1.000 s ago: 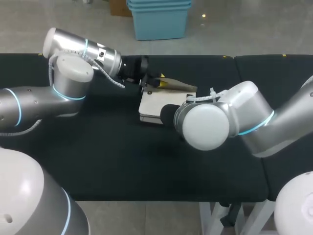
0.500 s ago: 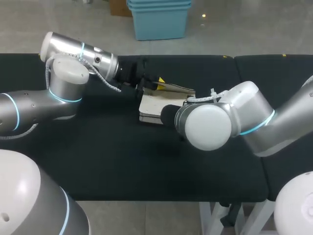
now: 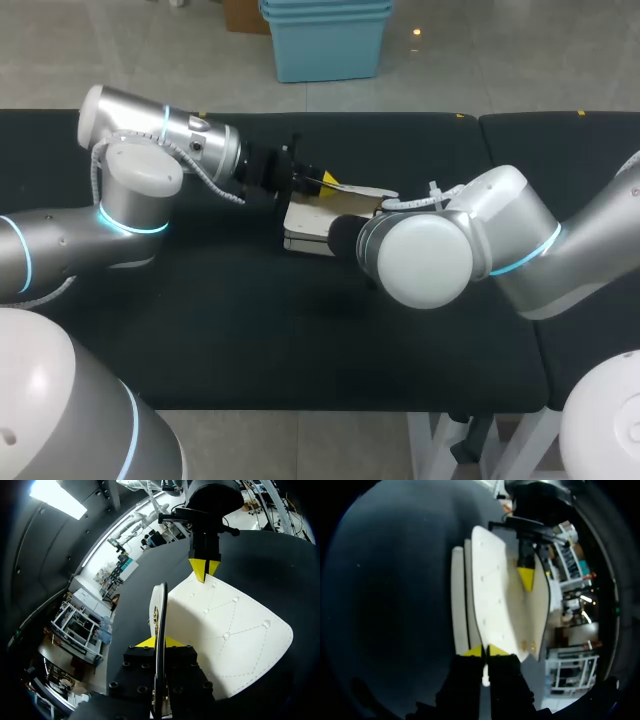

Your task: Pick up the bag, open it, inspect its contents, close it, and place it on the opposite side

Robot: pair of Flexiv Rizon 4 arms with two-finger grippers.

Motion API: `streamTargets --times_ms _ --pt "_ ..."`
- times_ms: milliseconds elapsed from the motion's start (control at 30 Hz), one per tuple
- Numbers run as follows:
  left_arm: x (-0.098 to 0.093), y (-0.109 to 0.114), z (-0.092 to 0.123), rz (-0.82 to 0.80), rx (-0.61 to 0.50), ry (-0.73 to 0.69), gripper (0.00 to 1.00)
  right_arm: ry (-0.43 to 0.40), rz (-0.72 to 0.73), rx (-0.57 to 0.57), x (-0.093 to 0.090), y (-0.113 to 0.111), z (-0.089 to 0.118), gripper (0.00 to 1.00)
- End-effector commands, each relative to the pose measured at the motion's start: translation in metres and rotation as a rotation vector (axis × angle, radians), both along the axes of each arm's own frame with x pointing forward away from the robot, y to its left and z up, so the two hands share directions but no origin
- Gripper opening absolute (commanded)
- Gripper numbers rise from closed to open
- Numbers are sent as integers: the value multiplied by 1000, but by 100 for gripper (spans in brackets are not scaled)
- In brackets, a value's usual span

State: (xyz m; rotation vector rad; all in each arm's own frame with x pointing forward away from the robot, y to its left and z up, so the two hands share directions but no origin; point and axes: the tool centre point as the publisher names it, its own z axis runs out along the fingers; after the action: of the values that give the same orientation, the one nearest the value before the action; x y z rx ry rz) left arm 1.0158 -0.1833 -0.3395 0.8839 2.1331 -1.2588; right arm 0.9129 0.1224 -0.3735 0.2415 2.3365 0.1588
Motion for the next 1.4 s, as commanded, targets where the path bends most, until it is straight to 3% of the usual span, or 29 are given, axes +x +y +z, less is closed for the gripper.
streamTargets --times_ms 33,67,167,233,300,367,400,500,600,933,1400 --pt "-7 4 -2 22 -26 -16 15 -10 3 5 1 -2 -4 0" --pt "-7 6 0 26 -38 -7 22 -10 3 5 1 -2 -4 0" --pt "-4 7 8 78 -54 21 64 -10 3 5 1 -2 -4 0" --pt "-3 7 14 116 -58 30 79 -10 3 5 1 -2 -4 0" --pt "-3 8 20 120 -62 32 70 -10 3 5 1 -2 -4 0" --pt "-2 9 23 123 -51 26 45 -10 3 5 1 -2 -4 0" --pt "-2 9 24 132 -49 27 38 -10 3 5 1 -2 -4 0" --pt "0 8 25 138 -37 30 25 -10 3 5 1 -2 -4 0" --pt "2 9 25 146 -31 37 3 -10 3 5 1 -2 -4 0" --pt "-3 14 16 138 -20 31 0 -10 3 5 1 -2 -4 0" --pt "-36 12 -14 54 18 -44 0 -10 3 5 1 -2 -4 0"
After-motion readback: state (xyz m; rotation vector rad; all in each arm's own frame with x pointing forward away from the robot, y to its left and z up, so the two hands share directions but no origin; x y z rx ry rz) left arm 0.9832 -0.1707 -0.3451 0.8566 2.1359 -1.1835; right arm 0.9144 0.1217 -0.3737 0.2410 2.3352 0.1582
